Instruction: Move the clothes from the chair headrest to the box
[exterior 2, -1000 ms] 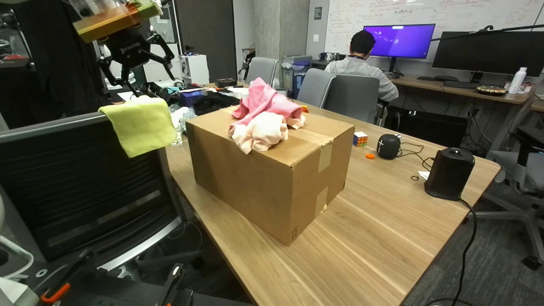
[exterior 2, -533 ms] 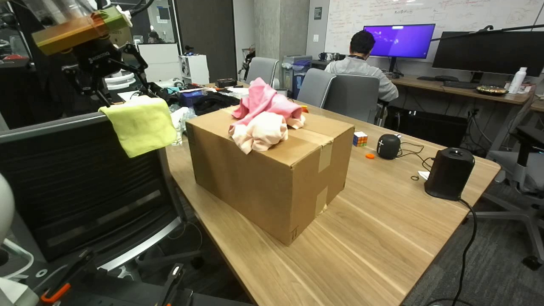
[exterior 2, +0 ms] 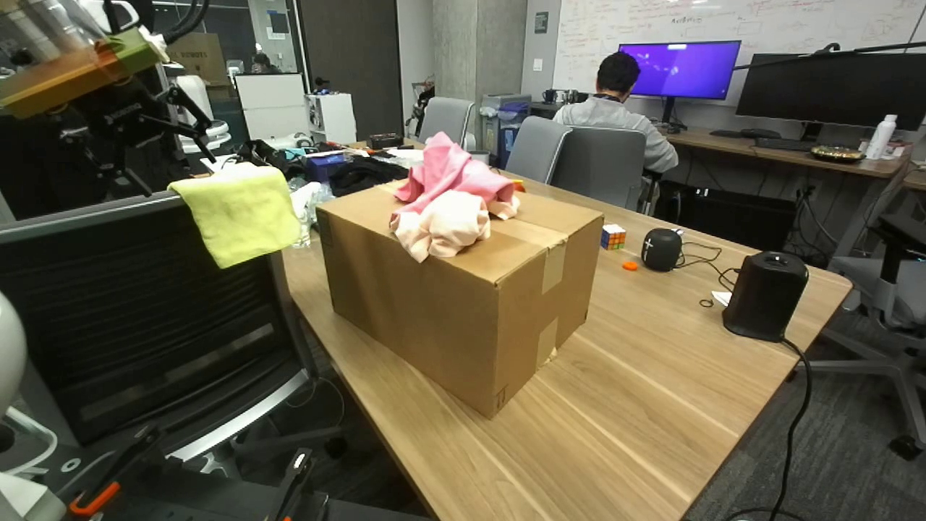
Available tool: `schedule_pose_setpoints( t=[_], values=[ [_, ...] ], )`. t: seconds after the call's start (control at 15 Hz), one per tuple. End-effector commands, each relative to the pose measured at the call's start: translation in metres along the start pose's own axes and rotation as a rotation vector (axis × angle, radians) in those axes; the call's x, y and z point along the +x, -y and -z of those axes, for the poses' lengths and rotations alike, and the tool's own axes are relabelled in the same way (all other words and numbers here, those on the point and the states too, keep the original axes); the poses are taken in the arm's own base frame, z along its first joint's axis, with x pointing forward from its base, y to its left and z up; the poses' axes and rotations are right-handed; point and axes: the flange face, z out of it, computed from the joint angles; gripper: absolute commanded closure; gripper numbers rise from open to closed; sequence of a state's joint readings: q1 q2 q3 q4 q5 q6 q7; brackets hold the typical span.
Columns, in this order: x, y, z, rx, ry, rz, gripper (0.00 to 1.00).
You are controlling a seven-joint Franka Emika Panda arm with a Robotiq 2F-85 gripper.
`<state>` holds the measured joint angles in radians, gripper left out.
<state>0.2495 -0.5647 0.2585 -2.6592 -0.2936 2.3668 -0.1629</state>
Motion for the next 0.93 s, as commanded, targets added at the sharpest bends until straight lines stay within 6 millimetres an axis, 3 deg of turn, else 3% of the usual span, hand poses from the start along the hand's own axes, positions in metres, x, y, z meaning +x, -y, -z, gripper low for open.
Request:
schedule_pose_setpoints(
  t=[0.0, 0.47, 0.87],
  values=[
    [0.018, 0.012, -0.004, -0.037, -0.045, -0.017, 0.0],
    [0.04, 0.026, -0.019, -0.078, -0.105, -0.035, 0.0],
    [0.049, 0.023, -0.017, -0.143, -0.178, -0.062, 0.0]
  ],
)
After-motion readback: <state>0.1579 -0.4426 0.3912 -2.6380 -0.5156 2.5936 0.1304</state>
